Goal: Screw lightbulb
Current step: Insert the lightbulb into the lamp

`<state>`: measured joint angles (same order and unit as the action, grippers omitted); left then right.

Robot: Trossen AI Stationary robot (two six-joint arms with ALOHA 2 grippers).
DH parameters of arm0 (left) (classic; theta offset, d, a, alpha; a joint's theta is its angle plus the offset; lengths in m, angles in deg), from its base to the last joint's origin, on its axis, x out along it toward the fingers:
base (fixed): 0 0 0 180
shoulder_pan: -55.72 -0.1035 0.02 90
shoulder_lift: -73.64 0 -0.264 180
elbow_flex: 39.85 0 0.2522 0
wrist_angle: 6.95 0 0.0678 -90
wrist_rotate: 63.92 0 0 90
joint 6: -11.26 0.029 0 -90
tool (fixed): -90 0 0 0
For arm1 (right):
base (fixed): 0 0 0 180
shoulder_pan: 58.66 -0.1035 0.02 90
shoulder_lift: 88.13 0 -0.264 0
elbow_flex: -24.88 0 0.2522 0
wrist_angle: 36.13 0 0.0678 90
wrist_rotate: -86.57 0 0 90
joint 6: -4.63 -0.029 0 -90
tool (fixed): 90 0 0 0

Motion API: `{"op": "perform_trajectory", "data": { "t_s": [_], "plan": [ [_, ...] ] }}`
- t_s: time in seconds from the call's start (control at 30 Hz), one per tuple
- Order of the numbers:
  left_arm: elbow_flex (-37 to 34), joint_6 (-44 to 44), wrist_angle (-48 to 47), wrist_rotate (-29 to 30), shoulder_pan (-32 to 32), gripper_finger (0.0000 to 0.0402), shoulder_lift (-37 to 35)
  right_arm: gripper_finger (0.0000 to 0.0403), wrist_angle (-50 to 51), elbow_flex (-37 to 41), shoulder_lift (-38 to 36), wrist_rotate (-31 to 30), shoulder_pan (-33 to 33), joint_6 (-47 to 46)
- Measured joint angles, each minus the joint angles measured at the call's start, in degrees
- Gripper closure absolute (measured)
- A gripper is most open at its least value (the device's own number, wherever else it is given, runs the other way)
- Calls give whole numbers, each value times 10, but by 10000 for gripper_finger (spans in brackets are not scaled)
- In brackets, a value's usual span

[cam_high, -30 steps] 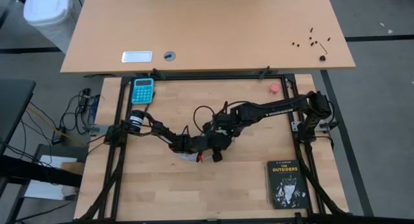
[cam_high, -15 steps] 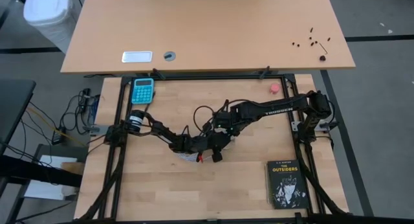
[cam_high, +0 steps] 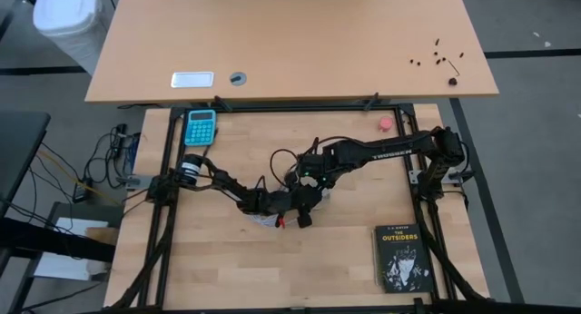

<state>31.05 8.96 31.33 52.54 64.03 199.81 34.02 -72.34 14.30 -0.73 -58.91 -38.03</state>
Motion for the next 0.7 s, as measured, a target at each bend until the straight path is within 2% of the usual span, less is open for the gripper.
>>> {"op": "perform_trajectory", "data": {
  "t_s": [0.5,0.7],
  "plan": [
    [0,-1,-4,0,0,206,0,78,90,-105,0,-36,15,65],
    [0,-1,-5,0,0,207,1,83,123,-161,-1,-78,10,126]
  ]
}}
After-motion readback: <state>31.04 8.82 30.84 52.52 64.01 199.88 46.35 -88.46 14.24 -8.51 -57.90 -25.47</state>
